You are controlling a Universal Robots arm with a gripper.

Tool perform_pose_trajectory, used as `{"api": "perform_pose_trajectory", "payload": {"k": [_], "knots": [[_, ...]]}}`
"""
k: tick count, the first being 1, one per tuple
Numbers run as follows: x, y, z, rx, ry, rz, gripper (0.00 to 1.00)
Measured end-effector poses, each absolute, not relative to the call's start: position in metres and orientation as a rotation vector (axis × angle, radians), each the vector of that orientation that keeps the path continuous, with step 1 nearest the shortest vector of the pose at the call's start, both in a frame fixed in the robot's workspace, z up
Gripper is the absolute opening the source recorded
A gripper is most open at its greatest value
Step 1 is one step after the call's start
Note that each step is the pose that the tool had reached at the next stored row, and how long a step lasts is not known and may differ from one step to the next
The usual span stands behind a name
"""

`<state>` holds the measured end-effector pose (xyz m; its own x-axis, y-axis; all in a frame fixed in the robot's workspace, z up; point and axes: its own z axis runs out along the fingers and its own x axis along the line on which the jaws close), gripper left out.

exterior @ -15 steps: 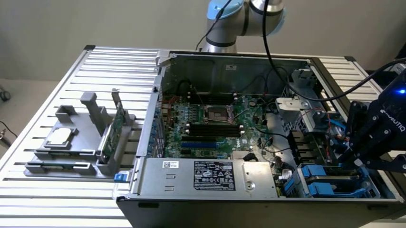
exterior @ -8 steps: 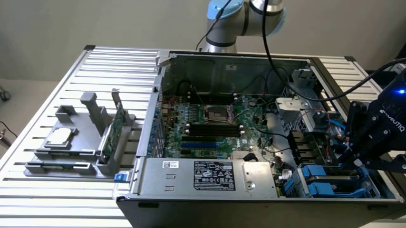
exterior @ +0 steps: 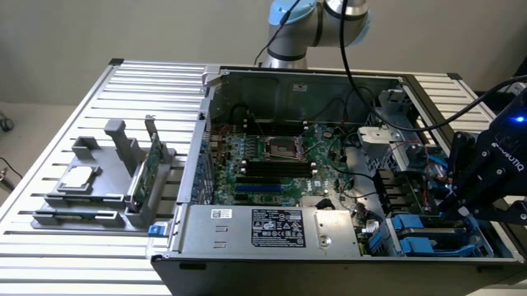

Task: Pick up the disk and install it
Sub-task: 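Insert the first disk wire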

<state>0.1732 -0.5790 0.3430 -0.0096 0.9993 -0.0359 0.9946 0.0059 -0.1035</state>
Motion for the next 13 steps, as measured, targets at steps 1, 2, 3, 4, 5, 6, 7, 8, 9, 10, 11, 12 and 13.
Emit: {"api": "perform_pose_trajectory", "payload": {"k": [1,2,3,4,5,6,7,8,9,10,11,12,13], "knots": [[0.1731,-0.5789,0.3428,-2.177,-2.194,0.153,0.16],[0.1731,-0.5786,0.3428,-2.177,-2.194,0.153,0.16],[0.1731,-0.5783,0.3427,-2.177,-2.194,0.153,0.16],[0.1731,-0.578,0.3426,-2.177,-2.194,0.153,0.16],[0.1731,-0.5777,0.3425,-2.177,-2.194,0.153,0.16],[0.1732,-0.5776,0.3423,-2.177,-2.194,0.153,0.16],[0.1732,-0.5774,0.342,-2.176,-2.193,0.153,0.16],[0.1732,-0.5773,0.3419,-2.177,-2.194,0.153,0.16],[0.1732,-0.5772,0.3417,-2.177,-2.194,0.154,0.16],[0.1731,-0.5772,0.3415,-2.177,-2.194,0.154,0.16],[0.1732,-0.5771,0.3413,-2.177,-2.194,0.156,0.16],[0.1732,-0.5771,0.3411,-2.178,-2.194,0.157,0.16],[0.1732,-0.5771,0.341,-2.178,-2.195,0.158,0.16]]}}
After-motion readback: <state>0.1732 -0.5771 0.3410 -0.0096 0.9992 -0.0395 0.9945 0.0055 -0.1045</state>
